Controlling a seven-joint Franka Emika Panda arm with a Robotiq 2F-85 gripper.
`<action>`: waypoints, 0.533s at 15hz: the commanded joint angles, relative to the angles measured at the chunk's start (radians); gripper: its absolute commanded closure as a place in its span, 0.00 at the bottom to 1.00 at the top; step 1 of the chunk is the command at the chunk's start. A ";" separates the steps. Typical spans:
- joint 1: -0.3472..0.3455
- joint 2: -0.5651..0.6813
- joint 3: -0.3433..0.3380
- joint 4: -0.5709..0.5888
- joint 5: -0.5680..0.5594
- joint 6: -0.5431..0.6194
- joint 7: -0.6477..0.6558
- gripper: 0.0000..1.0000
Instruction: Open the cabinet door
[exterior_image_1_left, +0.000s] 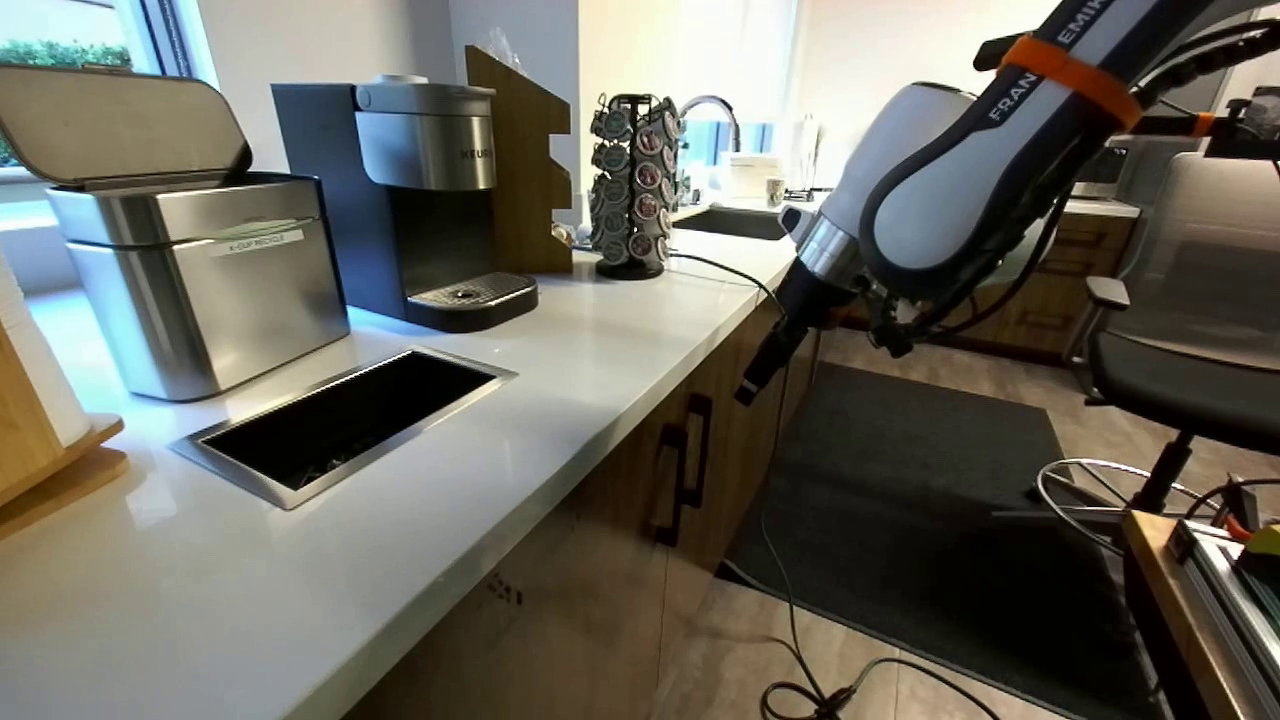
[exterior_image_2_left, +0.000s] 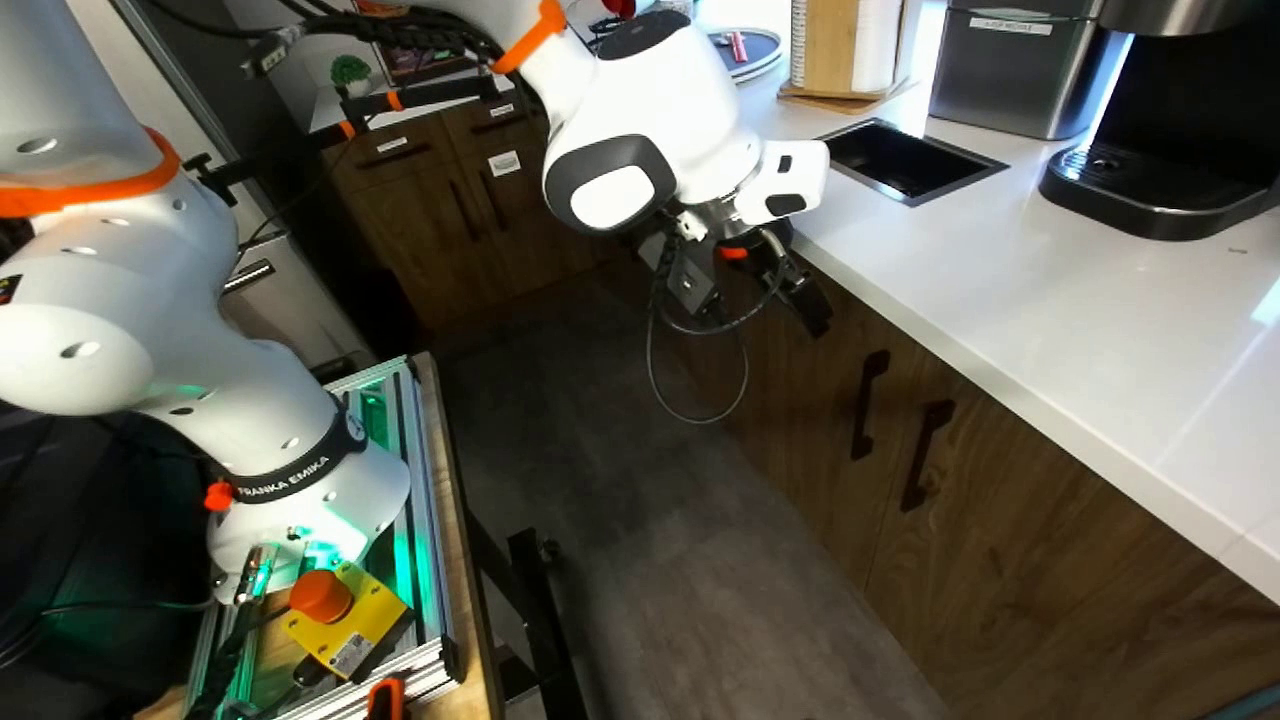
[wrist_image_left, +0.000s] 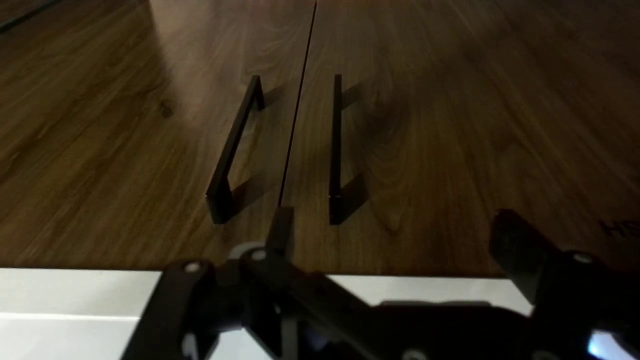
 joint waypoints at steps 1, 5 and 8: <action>-0.002 0.000 0.000 0.000 0.000 0.000 0.000 0.00; -0.026 0.030 0.023 0.022 0.023 0.008 -0.019 0.00; -0.051 0.060 0.030 0.041 0.028 0.007 -0.029 0.00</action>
